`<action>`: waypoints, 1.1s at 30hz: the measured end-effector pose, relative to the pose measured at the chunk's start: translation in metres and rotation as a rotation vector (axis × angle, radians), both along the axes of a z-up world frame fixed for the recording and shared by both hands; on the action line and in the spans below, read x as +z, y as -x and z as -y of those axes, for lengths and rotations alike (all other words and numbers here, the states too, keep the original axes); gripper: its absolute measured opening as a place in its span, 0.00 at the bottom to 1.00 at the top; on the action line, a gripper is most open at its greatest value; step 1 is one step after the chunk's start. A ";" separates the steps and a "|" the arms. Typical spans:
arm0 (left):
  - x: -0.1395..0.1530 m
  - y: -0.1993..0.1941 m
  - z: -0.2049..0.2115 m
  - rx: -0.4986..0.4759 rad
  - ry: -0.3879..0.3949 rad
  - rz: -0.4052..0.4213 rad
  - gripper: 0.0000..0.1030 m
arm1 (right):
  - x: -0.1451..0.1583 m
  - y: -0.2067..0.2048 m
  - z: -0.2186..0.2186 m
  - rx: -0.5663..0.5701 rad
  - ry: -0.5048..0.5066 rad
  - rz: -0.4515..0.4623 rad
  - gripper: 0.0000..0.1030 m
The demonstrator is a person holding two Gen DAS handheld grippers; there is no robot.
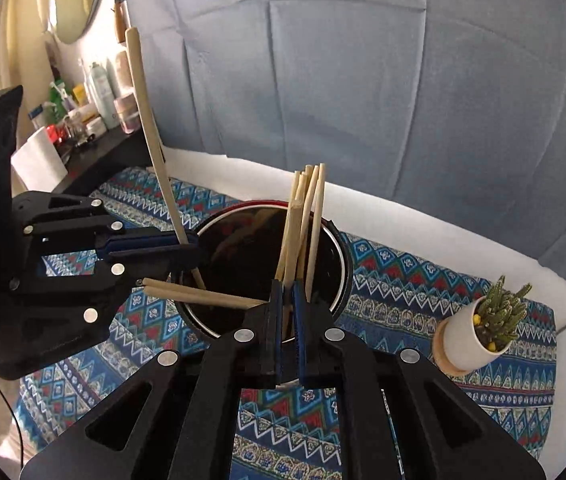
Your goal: Organize utensils
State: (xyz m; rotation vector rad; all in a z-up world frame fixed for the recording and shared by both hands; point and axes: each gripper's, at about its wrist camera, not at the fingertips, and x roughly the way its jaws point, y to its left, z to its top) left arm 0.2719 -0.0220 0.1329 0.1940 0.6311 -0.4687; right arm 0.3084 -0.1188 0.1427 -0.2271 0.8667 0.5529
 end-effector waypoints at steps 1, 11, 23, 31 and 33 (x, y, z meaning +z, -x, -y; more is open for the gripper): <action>0.002 -0.001 0.001 -0.005 -0.003 0.002 0.05 | 0.000 -0.001 -0.002 -0.007 0.014 0.002 0.06; 0.007 -0.004 -0.010 0.007 -0.005 0.001 0.18 | 0.011 0.007 0.006 -0.012 0.066 0.049 0.29; -0.002 0.030 -0.039 0.146 -0.057 -0.010 0.95 | 0.035 0.053 0.038 -0.094 0.125 0.206 0.87; -0.022 0.099 -0.040 0.207 -0.093 0.091 0.94 | 0.012 0.124 0.076 -0.127 0.016 0.233 0.90; -0.031 0.113 -0.042 0.219 -0.082 0.081 0.94 | 0.000 0.145 0.087 -0.164 -0.031 0.242 0.92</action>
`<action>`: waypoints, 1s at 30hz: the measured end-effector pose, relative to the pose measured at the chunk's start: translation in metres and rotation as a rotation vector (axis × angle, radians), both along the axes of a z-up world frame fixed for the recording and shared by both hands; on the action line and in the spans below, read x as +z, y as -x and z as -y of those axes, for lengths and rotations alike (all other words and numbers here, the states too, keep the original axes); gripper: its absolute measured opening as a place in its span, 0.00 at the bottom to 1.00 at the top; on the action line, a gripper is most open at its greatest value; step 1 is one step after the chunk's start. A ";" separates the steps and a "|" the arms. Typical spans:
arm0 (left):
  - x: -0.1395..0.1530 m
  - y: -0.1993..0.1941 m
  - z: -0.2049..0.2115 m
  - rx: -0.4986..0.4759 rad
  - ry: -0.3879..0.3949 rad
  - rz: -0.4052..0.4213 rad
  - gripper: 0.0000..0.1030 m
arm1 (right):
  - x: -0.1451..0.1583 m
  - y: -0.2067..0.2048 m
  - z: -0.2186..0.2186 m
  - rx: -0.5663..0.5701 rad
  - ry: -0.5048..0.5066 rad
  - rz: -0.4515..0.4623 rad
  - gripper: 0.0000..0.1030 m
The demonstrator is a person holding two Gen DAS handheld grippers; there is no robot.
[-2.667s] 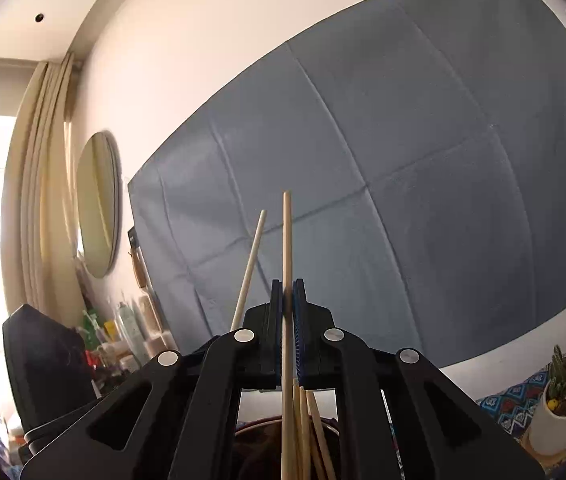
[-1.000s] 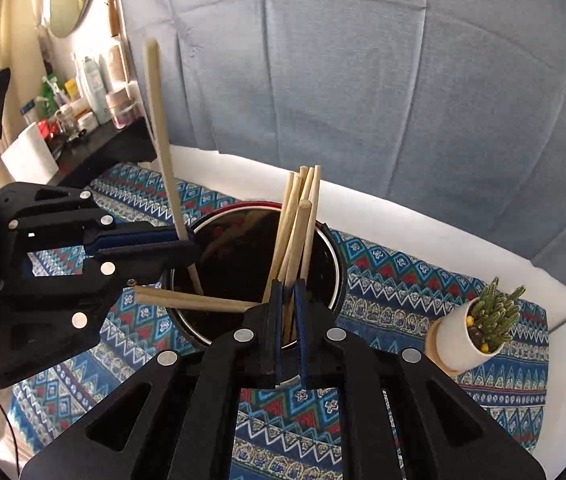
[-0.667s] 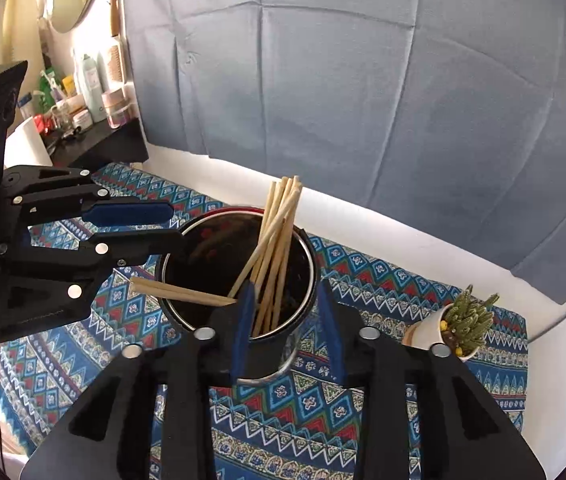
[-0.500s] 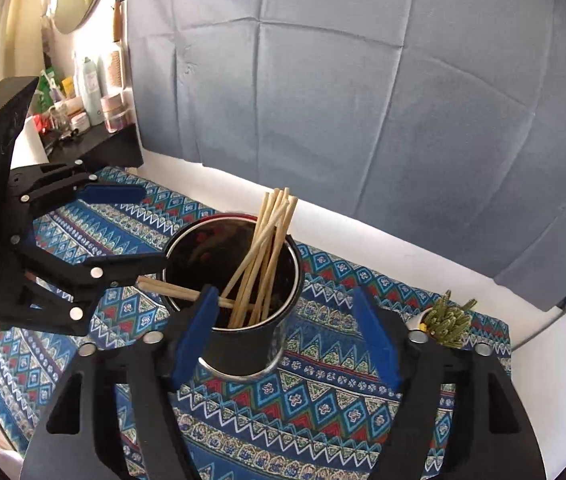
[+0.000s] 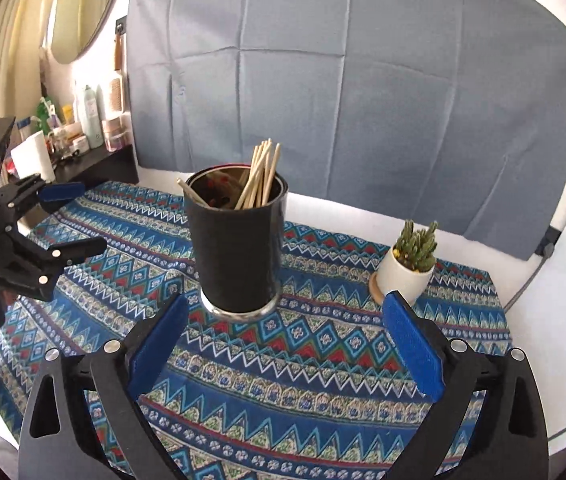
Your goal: Organize utensils
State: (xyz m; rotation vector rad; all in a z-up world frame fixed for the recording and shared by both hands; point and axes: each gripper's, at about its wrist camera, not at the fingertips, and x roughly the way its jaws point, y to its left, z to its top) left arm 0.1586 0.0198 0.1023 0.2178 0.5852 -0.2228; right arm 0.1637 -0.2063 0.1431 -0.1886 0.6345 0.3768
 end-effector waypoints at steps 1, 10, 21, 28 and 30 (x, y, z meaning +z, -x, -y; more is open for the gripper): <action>-0.005 0.008 -0.002 0.002 0.003 -0.011 0.94 | -0.007 0.010 0.005 -0.026 -0.017 0.003 0.92; -0.040 0.084 -0.039 0.114 0.105 0.008 0.94 | -0.060 0.078 0.039 -0.097 -0.050 -0.025 0.92; -0.084 0.131 -0.045 0.236 0.222 -0.001 0.94 | -0.091 0.136 0.060 -0.117 -0.221 -0.004 0.92; -0.094 0.141 -0.045 0.274 0.291 -0.030 0.94 | -0.097 0.156 0.047 -0.091 -0.234 0.126 0.92; -0.099 0.142 -0.039 0.280 0.256 -0.041 0.94 | -0.097 0.153 0.045 -0.088 -0.279 0.130 0.92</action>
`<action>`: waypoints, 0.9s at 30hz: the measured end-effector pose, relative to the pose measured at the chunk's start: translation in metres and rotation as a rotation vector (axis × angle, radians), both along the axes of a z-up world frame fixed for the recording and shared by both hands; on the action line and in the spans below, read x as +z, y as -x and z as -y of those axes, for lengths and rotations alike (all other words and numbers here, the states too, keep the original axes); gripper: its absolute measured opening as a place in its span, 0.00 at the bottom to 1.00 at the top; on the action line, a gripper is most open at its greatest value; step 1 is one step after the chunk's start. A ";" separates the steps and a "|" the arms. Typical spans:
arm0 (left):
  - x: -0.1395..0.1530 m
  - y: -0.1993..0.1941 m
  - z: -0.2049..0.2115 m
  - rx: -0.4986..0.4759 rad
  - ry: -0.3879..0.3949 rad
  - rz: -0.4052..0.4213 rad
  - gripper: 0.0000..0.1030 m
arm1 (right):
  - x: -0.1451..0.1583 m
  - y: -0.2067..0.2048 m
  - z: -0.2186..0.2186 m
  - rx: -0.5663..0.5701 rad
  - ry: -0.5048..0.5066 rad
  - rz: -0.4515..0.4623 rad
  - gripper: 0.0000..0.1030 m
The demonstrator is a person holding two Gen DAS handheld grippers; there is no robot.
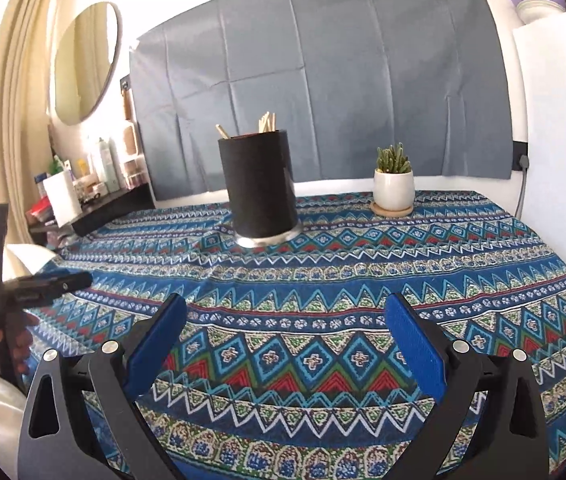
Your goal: Organize utensils
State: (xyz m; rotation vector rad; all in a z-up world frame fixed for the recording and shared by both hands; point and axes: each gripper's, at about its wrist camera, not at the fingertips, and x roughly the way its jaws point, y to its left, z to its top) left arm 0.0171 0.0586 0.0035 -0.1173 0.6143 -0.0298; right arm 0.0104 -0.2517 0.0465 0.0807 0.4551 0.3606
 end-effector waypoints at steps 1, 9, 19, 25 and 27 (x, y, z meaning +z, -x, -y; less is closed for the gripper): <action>-0.001 -0.001 0.003 -0.003 -0.011 -0.012 0.94 | -0.001 -0.002 0.000 -0.010 -0.026 -0.003 0.92; 0.004 0.009 0.018 -0.013 -0.094 0.028 0.94 | -0.015 -0.021 -0.004 -0.041 -0.058 -0.102 0.92; 0.005 0.009 0.021 -0.026 -0.116 0.034 0.94 | -0.020 -0.022 -0.018 -0.059 0.042 -0.115 0.92; 0.005 0.011 0.024 -0.029 -0.134 0.040 0.94 | -0.021 -0.023 -0.019 -0.050 0.054 -0.114 0.92; 0.005 0.011 0.025 -0.031 -0.135 0.040 0.94 | -0.021 -0.023 -0.019 -0.048 0.056 -0.113 0.92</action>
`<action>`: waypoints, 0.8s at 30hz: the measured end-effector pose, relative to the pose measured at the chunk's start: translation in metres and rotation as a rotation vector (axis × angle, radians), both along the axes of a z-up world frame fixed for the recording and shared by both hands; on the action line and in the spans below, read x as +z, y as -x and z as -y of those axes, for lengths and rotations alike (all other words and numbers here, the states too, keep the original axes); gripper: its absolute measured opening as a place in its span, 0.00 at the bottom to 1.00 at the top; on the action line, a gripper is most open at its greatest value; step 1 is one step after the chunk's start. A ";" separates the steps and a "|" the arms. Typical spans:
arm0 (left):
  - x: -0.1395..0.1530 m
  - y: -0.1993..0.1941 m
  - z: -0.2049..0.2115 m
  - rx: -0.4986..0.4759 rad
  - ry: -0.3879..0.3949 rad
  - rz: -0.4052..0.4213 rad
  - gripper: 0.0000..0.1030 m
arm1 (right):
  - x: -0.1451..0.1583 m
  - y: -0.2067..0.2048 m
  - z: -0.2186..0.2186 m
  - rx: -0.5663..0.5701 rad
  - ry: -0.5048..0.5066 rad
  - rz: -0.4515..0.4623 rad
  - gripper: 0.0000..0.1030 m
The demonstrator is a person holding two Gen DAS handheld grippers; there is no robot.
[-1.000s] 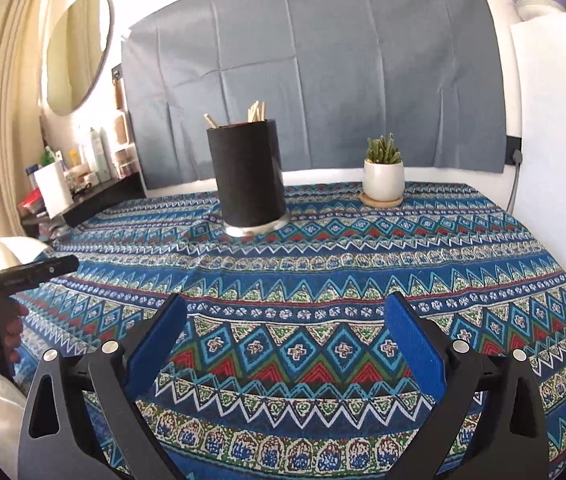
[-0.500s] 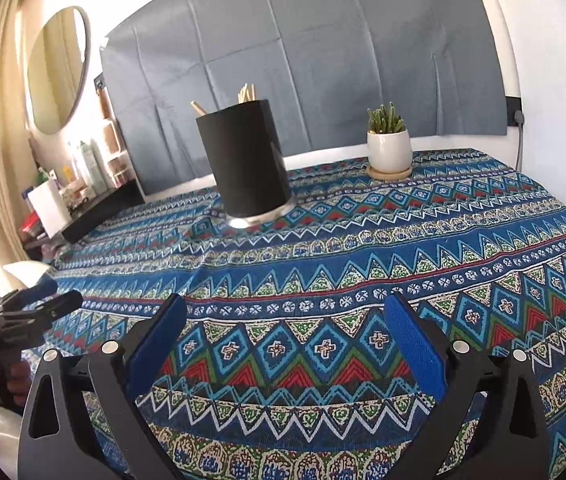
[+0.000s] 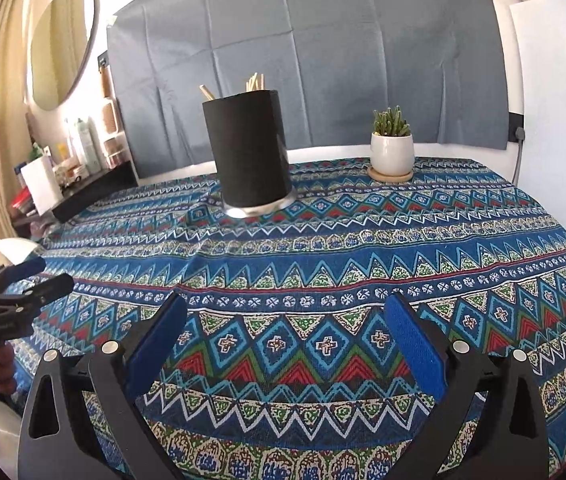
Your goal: Organize utensils
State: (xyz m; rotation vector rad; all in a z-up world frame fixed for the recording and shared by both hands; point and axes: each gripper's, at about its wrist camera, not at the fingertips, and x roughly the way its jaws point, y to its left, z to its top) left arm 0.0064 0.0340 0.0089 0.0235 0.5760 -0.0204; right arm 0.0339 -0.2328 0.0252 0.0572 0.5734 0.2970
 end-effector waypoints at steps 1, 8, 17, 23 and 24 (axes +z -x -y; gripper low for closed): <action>0.000 0.000 0.000 0.002 0.000 -0.001 0.94 | 0.000 0.000 0.000 0.001 0.001 0.001 0.92; -0.001 -0.002 -0.001 0.002 0.011 -0.013 0.94 | -0.001 0.000 -0.001 0.003 0.008 0.000 0.92; -0.001 -0.001 -0.002 -0.001 0.016 -0.012 0.94 | -0.001 -0.002 -0.003 0.008 0.020 -0.004 0.92; -0.001 -0.003 -0.002 0.001 0.017 -0.019 0.94 | -0.002 -0.002 -0.004 0.009 0.022 -0.005 0.92; -0.002 -0.003 -0.002 0.004 0.016 -0.022 0.94 | -0.002 -0.002 -0.004 0.009 0.021 -0.007 0.92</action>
